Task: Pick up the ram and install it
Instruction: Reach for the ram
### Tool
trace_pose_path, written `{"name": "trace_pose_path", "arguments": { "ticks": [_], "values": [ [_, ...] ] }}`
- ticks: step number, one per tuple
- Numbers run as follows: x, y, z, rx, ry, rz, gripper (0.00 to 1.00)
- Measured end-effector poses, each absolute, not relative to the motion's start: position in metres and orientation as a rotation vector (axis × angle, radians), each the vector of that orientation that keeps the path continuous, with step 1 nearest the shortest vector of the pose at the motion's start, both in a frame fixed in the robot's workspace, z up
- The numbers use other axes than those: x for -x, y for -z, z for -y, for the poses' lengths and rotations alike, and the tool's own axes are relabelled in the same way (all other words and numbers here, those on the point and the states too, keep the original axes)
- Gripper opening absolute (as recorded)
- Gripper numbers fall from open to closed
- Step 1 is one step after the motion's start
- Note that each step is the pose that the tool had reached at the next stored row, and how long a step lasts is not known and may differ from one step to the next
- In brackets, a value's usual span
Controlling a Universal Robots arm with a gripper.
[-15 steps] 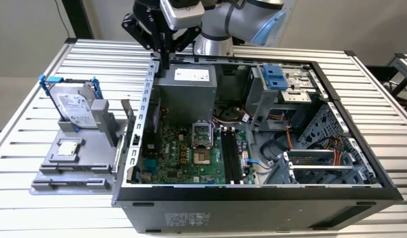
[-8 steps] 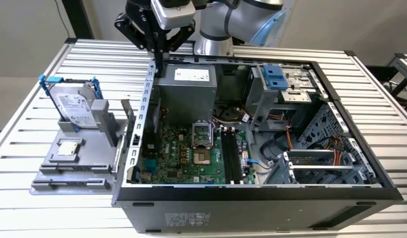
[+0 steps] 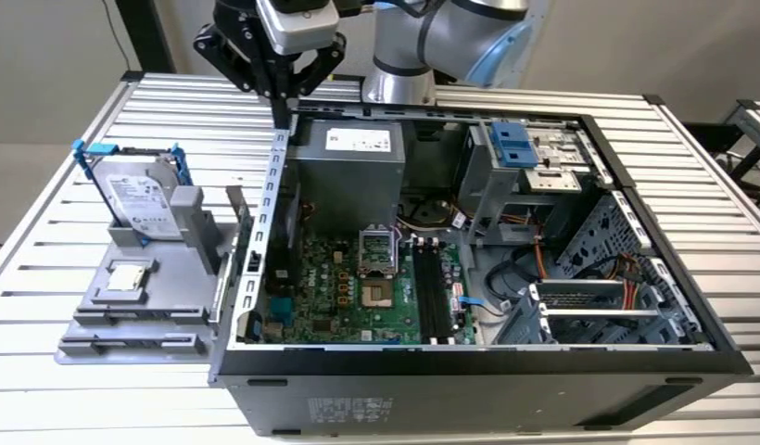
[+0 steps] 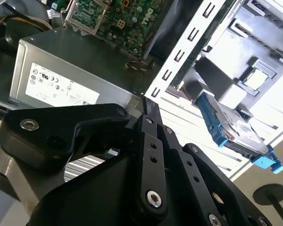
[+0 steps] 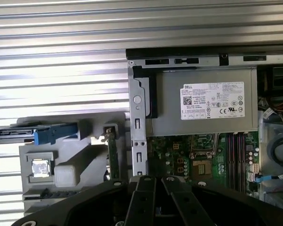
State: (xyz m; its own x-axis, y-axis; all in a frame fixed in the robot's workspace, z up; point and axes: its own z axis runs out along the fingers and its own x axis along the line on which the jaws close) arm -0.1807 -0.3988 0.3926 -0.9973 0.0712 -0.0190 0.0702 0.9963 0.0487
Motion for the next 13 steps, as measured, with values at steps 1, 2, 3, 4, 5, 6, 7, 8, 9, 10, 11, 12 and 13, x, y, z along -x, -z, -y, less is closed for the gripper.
{"name": "trace_pose_path", "arguments": {
  "ticks": [1, 2, 3, 4, 5, 6, 7, 8, 9, 10, 11, 12, 13],
  "values": [
    [0.183, -0.393, 0.399, -0.111, -0.075, -3.118, 0.00],
    [0.185, -0.393, 0.399, -0.111, -0.075, -3.118, 0.00],
    [0.187, -0.393, 0.399, -0.110, -0.075, -3.118, 0.00],
    [0.190, -0.393, 0.399, -0.110, -0.075, -3.118, 0.00],
    [0.192, -0.393, 0.399, -0.110, -0.075, -3.118, 0.00],
    [0.194, -0.393, 0.399, -0.110, -0.075, -3.118, 0.00],
    [0.197, -0.393, 0.399, -0.110, -0.075, -3.118, 0.00],
    [0.199, -0.393, 0.399, -0.110, -0.075, -3.118, 0.00],
    [0.201, -0.393, 0.399, -0.110, -0.075, -3.118, 0.00],
    [0.203, -0.393, 0.399, -0.110, -0.075, -3.118, 0.00],
    [0.206, -0.393, 0.399, -0.111, -0.075, -3.118, 0.00],
    [0.208, -0.393, 0.399, -0.110, -0.075, -3.118, 0.00],
    [0.210, -0.393, 0.399, -0.110, -0.075, -3.118, 0.00]
  ]
}}
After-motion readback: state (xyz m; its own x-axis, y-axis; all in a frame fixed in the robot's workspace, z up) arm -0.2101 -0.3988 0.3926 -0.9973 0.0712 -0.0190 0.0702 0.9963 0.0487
